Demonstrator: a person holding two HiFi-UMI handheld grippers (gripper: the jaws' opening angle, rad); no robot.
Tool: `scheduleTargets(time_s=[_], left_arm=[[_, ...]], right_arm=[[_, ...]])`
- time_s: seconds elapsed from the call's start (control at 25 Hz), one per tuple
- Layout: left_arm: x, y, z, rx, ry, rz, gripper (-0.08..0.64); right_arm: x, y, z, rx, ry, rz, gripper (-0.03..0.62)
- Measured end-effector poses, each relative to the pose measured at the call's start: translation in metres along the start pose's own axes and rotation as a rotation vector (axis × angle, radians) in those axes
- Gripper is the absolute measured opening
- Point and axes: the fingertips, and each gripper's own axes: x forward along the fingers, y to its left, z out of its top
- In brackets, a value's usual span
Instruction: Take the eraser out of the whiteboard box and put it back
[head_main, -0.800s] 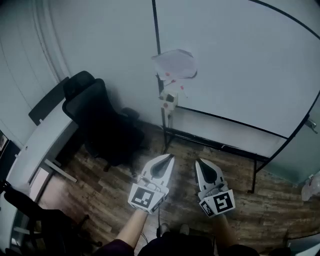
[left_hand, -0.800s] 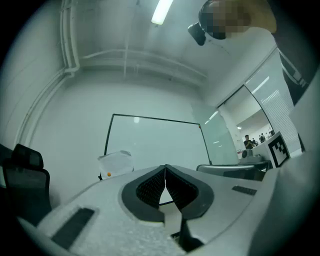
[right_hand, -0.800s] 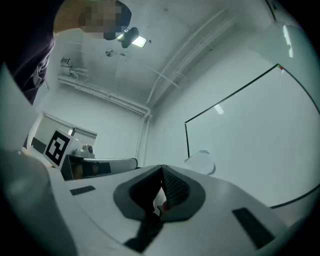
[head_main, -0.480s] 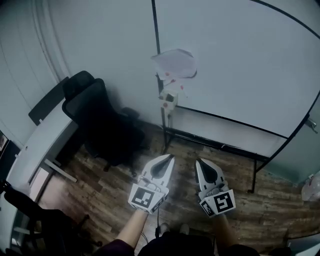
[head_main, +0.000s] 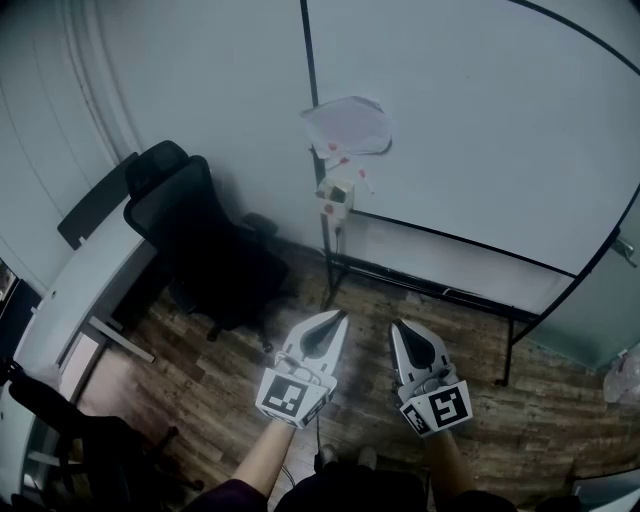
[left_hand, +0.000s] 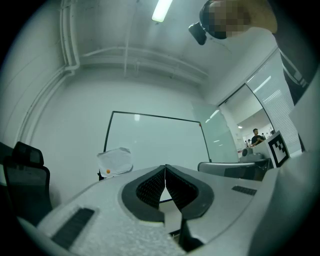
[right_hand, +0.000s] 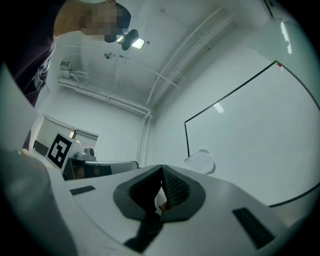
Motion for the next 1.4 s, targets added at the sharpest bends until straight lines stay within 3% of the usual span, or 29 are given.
scheduleTargets(time_s=[0.76, 1.4], left_arm=[[0.028, -0.026, -0.023, -0.019, 0.075, 0.039, 0.005], [0.101, 0.08, -0.052, -0.023, 0.055, 0.013, 0.005]], right_arm=[[-0.028, -0.038, -0.02, 0.066, 0.029, 0.016, 0.004], [0.085, -0.073, -0.061, 0.046, 0.06, 0.005, 0.003]])
